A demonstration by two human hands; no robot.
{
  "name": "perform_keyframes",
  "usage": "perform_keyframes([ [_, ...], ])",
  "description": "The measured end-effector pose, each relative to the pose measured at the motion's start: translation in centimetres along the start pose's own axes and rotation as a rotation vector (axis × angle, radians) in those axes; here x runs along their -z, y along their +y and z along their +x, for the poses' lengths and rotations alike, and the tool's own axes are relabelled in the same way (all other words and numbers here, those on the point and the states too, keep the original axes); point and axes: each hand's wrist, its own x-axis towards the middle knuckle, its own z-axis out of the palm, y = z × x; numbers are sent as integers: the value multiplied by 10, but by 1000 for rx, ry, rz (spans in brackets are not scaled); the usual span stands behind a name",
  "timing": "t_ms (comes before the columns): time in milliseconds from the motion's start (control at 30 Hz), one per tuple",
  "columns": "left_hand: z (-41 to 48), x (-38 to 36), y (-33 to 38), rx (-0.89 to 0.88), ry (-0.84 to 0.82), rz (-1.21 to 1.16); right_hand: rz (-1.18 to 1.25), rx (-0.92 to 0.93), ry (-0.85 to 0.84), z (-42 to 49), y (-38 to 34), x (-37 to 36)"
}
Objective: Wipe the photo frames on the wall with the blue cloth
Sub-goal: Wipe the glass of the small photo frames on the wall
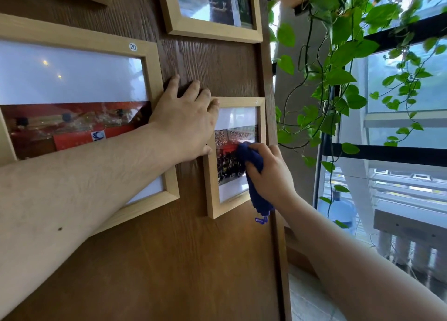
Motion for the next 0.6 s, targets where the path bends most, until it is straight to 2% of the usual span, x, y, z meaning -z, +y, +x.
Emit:
perform_keyframes([
  [100, 0, 0, 0, 2, 9, -1, 41, 166, -70, -11, -13, -4],
  [200, 1, 0, 0, 3, 9, -8, -43, 288, -106, -17, -15, -6],
  [267, 1, -1, 0, 6, -1, -20, -99, 249, -70, -16, -6, -5],
  [367, 0, -2, -1, 11, -8, -32, -129, 61, -28, -15, 10, -2],
  [433, 0, -1, 0, 7, -8, -36, -132, 4, -35, -18, 16, -2],
  [600, 0, -1, 0, 9, -7, -17, -66, 222, -181, -37, 2, -7],
])
